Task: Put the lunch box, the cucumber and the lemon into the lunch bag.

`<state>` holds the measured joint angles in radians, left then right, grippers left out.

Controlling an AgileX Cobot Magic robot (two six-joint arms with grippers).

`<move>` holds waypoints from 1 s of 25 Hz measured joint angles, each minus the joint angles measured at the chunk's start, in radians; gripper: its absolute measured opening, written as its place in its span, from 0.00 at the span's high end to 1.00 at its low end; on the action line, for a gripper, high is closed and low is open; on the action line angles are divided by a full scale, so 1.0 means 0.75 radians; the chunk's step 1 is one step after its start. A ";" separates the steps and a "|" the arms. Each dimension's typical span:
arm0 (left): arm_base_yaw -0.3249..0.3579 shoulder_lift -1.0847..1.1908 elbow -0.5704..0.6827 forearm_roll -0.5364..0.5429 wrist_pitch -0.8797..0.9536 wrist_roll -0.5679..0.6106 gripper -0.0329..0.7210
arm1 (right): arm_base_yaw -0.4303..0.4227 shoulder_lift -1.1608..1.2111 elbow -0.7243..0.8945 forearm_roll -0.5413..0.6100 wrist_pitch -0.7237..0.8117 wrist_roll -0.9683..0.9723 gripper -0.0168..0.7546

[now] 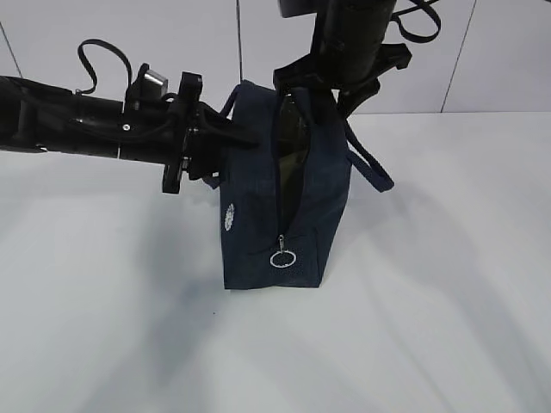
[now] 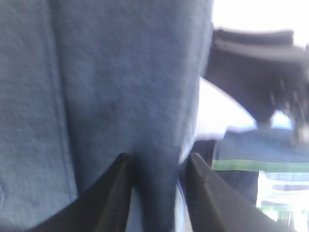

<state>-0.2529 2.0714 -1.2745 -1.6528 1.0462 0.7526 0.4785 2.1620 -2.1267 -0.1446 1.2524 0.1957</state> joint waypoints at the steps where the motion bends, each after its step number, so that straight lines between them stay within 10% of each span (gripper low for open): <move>1: 0.000 0.000 0.000 0.006 0.011 0.003 0.64 | 0.000 0.000 0.000 0.000 0.000 0.000 0.57; 25: 0.158 -0.072 -0.355 0.693 0.179 -0.301 0.58 | 0.000 -0.150 0.000 0.004 0.000 -0.021 0.45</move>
<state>-0.1345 2.0173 -1.5410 -1.1326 1.1805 0.5270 0.4785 2.0497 -2.1267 -0.1418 1.2524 0.1800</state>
